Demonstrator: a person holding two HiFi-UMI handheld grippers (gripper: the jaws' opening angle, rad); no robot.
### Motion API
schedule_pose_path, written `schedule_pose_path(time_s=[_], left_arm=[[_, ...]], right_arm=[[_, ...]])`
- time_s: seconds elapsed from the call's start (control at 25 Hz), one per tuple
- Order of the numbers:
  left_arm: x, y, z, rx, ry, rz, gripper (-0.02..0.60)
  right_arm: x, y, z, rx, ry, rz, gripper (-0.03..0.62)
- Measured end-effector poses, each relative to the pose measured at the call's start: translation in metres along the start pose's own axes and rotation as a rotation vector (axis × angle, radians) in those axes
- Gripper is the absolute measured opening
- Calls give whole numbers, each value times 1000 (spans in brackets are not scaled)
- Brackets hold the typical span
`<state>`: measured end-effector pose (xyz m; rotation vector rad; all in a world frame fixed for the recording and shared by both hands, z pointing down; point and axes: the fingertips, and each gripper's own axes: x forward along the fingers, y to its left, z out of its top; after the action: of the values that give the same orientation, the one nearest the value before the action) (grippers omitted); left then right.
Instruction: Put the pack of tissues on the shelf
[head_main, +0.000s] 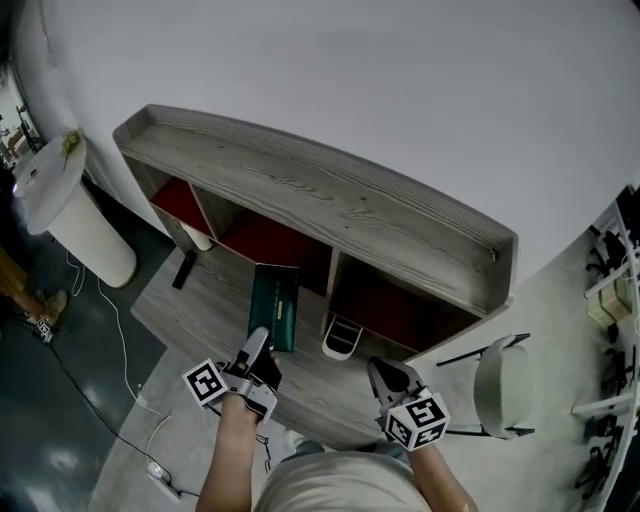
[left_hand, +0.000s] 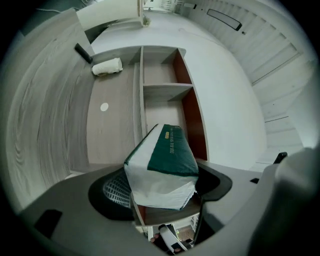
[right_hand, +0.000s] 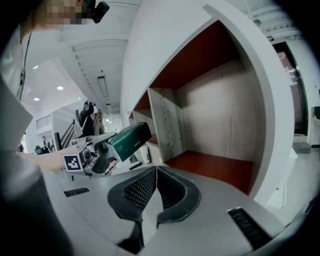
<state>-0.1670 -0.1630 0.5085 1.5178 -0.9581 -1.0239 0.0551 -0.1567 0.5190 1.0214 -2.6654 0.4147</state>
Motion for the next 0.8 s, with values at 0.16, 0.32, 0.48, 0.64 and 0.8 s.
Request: schedule_pose_path(time_s=[0.16, 0.32, 0.48, 0.64, 0.8], left_arm=[[29, 5, -1, -42, 67, -4, 367], [52, 9, -5, -73, 123, 0, 367], [72, 9, -4, -107, 152, -16, 367], [89, 9, -3, -128, 180, -24, 373], [103, 7, 0, -145, 193, -38, 379]], right_arm=[[-13, -18, 0, 17, -14, -88, 31], [-23, -29, 1, 28, -29, -151, 31], [-27, -33, 3, 29, -41, -190, 31], [-28, -32, 4, 27, -45, -206, 31], [-28, -34, 4, 28, -44, -222, 31]])
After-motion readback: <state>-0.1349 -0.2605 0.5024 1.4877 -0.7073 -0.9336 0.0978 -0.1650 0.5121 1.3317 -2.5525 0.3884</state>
